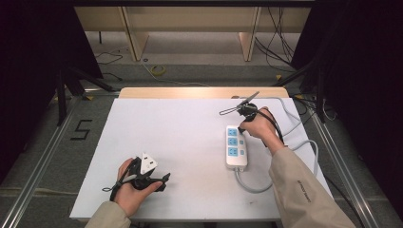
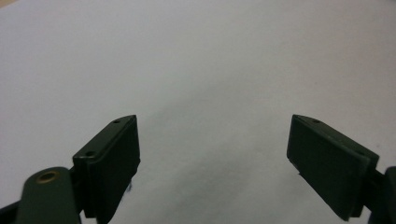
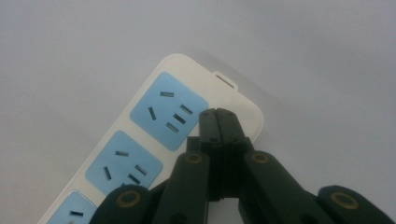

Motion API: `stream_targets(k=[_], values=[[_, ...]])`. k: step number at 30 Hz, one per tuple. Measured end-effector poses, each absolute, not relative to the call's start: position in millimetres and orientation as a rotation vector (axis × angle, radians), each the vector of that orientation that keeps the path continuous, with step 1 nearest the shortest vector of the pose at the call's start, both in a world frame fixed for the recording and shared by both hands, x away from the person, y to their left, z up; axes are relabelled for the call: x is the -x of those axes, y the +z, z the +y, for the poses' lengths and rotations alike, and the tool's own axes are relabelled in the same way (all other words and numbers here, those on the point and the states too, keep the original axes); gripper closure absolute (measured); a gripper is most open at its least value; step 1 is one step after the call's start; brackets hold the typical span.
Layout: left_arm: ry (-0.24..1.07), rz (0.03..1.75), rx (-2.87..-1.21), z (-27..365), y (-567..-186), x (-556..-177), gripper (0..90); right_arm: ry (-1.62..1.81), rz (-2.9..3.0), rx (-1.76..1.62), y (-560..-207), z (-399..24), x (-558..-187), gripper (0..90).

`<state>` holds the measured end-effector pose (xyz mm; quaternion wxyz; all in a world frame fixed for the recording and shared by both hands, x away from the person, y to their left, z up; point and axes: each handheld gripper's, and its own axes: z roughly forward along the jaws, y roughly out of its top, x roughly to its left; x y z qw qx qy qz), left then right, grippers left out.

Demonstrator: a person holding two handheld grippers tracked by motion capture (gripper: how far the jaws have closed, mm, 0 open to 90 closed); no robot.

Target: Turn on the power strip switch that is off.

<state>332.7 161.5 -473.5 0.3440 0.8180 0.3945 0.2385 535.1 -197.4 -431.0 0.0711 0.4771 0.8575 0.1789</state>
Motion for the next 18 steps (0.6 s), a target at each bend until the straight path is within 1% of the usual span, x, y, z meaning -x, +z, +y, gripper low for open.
stream_targets(k=[18], values=[[0.618,1.021,-2.127,159.6,-474.5,-332.8,17.0,0.545,2.569,-1.463,-432.8,-197.9,-535.5,90.0]])
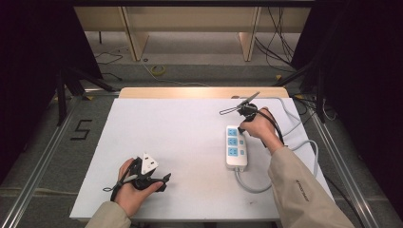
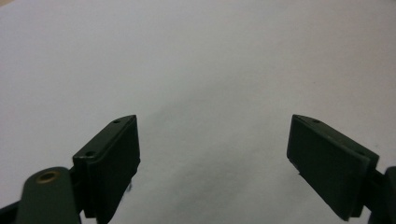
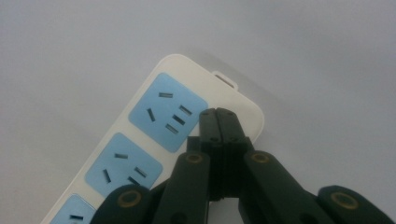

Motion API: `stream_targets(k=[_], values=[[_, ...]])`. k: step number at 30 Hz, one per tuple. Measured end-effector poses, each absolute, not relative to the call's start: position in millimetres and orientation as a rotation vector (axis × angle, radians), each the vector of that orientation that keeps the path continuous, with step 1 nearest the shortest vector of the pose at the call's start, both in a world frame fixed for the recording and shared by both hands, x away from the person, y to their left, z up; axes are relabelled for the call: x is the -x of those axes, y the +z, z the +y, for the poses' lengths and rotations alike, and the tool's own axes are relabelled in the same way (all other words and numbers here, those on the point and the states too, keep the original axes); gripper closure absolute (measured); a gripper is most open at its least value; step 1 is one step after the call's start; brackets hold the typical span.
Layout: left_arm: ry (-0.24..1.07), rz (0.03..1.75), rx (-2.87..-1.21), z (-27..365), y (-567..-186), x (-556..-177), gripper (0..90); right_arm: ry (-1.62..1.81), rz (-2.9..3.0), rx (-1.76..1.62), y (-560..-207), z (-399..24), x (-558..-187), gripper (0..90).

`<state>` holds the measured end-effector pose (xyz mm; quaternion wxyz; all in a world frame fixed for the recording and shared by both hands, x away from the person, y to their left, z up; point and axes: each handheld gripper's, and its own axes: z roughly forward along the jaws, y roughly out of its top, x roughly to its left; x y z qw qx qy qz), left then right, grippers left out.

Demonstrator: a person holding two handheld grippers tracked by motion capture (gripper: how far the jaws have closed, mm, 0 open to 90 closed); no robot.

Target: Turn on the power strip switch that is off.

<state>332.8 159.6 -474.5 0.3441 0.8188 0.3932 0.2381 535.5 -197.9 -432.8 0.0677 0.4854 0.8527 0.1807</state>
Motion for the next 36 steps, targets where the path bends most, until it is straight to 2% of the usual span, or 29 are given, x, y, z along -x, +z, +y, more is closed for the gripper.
stream_targets(k=[20,36], values=[[0.615,1.027,-2.123,160.4,-475.3,-333.2,17.0,0.578,2.566,-1.461,-432.2,-201.9,-533.3,89.9],[0.612,1.028,-2.13,160.3,-475.8,-333.5,17.0,0.607,2.553,-1.444,-429.9,-206.6,-527.7,84.1]])
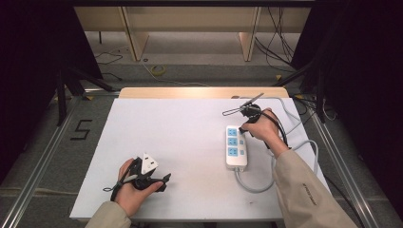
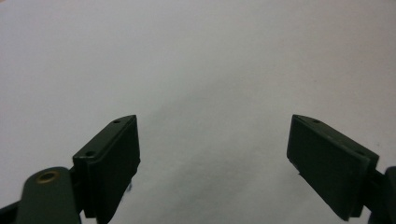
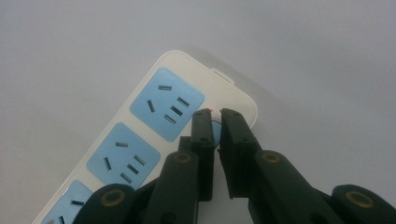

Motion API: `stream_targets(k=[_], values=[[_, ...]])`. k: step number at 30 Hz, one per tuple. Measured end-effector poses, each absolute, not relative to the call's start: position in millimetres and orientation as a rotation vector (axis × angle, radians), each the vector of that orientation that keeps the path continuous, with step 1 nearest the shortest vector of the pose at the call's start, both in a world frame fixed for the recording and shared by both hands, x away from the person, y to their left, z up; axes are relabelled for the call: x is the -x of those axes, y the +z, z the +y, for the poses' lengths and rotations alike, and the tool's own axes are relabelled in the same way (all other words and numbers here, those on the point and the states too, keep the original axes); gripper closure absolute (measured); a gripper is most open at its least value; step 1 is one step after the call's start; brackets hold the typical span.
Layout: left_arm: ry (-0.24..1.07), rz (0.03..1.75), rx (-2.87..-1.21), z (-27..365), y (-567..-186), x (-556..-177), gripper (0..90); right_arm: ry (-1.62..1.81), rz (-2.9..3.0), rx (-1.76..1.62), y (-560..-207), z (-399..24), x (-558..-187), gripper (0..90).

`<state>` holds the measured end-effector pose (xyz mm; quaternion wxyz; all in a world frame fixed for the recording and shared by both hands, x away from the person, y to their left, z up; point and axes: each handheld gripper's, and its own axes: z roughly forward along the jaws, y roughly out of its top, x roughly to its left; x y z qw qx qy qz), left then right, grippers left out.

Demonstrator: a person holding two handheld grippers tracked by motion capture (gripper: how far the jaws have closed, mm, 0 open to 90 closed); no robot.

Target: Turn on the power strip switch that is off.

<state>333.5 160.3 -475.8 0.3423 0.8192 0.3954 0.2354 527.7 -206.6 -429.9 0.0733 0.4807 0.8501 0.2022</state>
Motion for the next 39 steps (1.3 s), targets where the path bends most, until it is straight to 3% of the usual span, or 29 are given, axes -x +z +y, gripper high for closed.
stream_targets(k=[27,39], values=[[0.612,1.037,-2.126,160.4,-476.0,-333.1,17.1,0.68,2.548,-1.373,-420.0,-220.0,-497.8,75.1],[0.612,1.036,-2.128,160.3,-476.2,-332.9,17.1,0.748,2.542,-1.325,-414.6,-232.0,-467.1,70.0]])
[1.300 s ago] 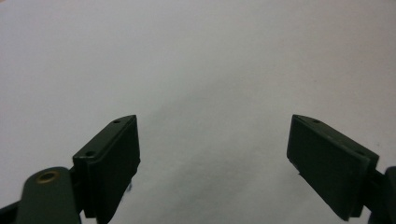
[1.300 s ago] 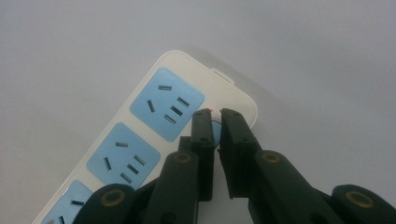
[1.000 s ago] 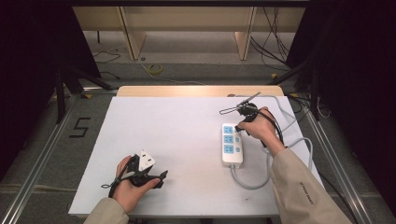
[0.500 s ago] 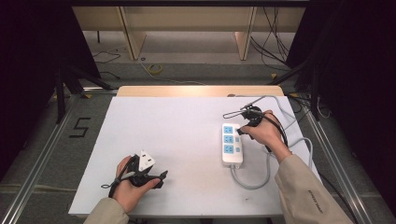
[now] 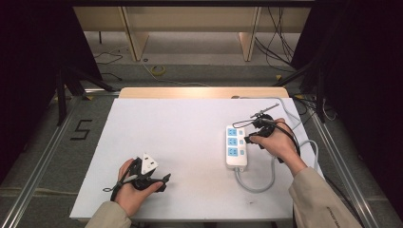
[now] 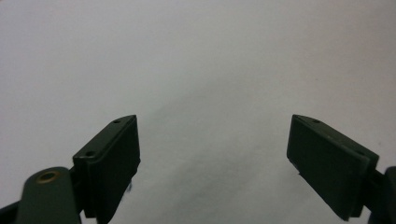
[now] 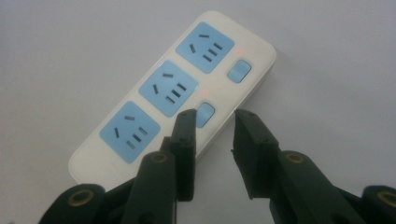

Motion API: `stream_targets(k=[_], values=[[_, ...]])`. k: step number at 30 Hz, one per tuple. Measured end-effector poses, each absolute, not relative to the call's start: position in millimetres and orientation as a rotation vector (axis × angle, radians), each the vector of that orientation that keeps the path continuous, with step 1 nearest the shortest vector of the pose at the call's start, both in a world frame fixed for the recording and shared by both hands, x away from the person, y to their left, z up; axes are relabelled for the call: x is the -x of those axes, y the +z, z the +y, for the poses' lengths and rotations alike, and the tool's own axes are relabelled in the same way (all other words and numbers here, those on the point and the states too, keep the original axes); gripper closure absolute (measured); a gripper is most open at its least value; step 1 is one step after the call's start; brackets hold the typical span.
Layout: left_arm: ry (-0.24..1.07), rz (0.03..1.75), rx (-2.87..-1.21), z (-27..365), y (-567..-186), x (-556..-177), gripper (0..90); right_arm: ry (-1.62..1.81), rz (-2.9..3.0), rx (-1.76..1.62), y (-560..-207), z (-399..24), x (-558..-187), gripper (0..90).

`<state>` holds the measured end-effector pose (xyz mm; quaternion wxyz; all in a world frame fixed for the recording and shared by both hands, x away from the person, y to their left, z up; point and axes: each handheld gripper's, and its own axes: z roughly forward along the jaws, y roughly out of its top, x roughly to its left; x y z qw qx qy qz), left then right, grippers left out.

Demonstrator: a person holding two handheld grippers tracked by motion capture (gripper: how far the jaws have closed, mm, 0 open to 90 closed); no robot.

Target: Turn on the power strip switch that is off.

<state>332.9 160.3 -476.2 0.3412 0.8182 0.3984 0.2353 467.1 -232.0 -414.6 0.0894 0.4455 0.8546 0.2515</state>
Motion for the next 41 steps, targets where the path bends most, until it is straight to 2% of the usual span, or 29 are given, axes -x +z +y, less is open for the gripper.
stream_targets(k=[20,33,41], values=[[0.612,1.04,-2.127,160.3,-476.5,-332.7,17.1,0.906,2.496,-1.274,-421.1,-241.9,-424.5,58.7],[0.614,1.047,-2.126,160.3,-476.8,-332.5,17.0,1.054,2.465,-1.178,-435.6,-257.4,-374.5,51.7],[0.608,1.062,-2.114,163.1,-478.9,-335.4,15.9,1.103,2.439,-1.163,-438.9,-262.2,-366.6,48.8]])
